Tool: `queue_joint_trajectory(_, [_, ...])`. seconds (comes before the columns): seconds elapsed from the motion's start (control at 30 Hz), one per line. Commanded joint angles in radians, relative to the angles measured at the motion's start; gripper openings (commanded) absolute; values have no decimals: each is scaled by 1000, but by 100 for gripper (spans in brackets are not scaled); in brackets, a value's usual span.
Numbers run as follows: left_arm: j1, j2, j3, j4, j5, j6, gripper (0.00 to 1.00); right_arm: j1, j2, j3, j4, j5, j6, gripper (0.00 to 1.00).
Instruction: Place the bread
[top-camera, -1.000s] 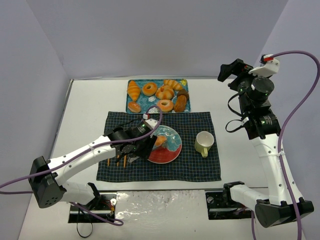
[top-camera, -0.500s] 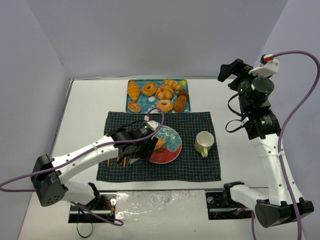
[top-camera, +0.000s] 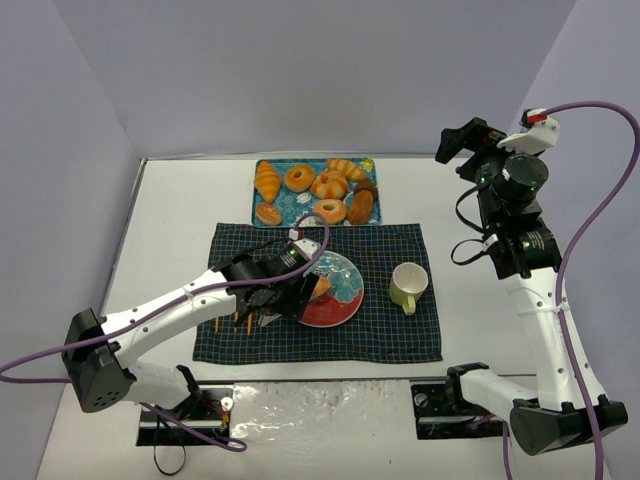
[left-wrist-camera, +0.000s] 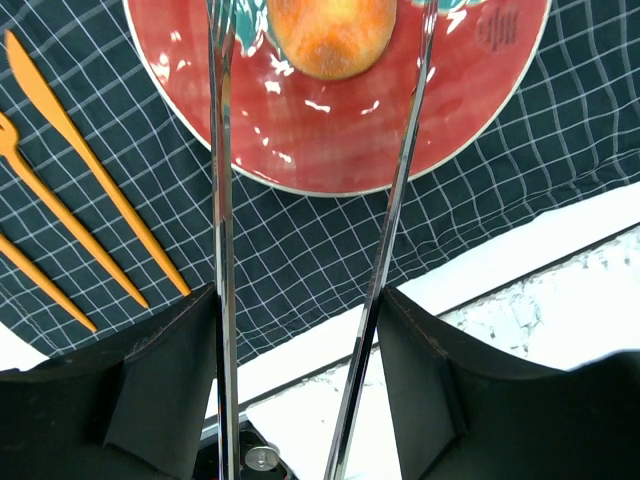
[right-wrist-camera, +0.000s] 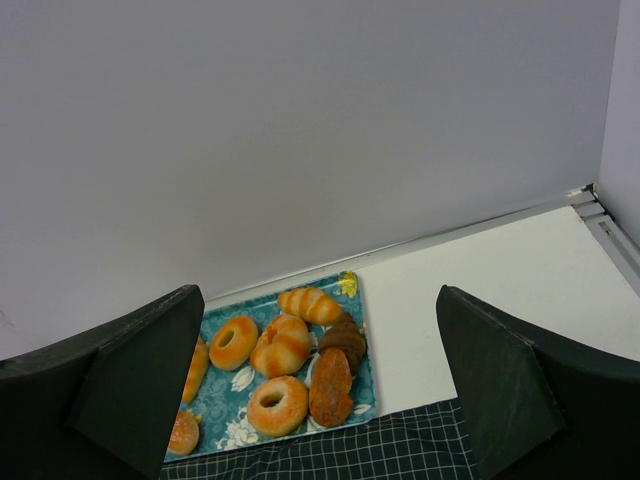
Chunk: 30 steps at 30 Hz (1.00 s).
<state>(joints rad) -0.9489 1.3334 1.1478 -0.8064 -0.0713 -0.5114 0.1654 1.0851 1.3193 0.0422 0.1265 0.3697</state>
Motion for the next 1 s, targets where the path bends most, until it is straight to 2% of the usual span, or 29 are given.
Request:
queue_joint_trajectory(0.0, [-8, -27, 124, -26, -41, 10, 56, 3, -8, 23, 88, -1, -5, 100])
queue_joint_trajectory(0.4, [19, -13, 309, -99, -84, 31, 56, 2, -5, 39, 88, -9, -11, 100])
queue_joint_trajectory(0.67, [238, 17, 368, -74, -24, 111, 56, 2, 7, 52, 87, -24, -12, 100])
queue_joint_trajectory(0.97, [566, 122, 405, 50, 4, 178, 56, 3, 47, 87, 87, -58, -6, 100])
